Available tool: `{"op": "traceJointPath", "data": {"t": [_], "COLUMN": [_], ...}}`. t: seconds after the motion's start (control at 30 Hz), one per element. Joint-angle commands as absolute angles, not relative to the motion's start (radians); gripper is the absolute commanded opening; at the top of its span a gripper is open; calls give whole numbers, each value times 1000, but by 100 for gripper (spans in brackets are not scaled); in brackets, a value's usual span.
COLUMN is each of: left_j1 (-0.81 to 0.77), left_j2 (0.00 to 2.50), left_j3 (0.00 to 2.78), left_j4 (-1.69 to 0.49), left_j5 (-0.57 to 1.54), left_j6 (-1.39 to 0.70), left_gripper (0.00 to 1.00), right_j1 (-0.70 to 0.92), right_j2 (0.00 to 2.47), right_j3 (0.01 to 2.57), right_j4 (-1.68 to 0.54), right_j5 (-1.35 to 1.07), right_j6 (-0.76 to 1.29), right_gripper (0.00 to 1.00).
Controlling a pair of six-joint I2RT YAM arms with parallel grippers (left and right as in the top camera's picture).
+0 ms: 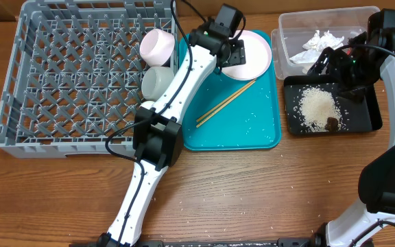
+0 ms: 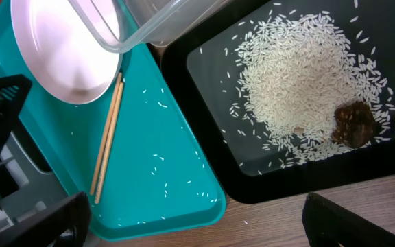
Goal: Sort waste into correct bins and load items into the dishwasher
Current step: 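Grasp the large pink plate edge with the left gripper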
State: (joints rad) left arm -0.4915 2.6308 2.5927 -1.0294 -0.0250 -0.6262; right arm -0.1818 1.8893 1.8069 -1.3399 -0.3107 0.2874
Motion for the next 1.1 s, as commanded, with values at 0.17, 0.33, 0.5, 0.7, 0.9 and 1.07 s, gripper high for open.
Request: {"op": "traceJointPath", "data": {"t": [0.17,0.33,0.5,0.7,0.9,1.07], "left_j1": [-504,-505,-505,-505,-495,-476], "left_j2": [2723,2754,2777,2777,2777,2767], "left_j3": [2605,2605,2605,2605,2606,2608], "left_j4": [-1021,-1007,-1005,-1013,-1017,-1021], "left_j5": [-88,-89,-89,-111,-113,-112], "left_j6": [-809,-817,-816,-816,-815,-814], "left_gripper": [69,62,50,23,4,4], "right_j1": [-184,-184,-184,-184,-184,-184], "right_j2": [1857,1857,1857,1857,1857,1857], "right_j3": [1830,1830,1830,1830,1830,1830], "right_j4": [-1337,-1337,-1337,-1337,-1337,-1337], "right_j5": [-315,-315,-315,-315,-315,-315], "right_j6": [287,287,287,287,287,287], "right_gripper": [100,100,100,100,100,100]}}
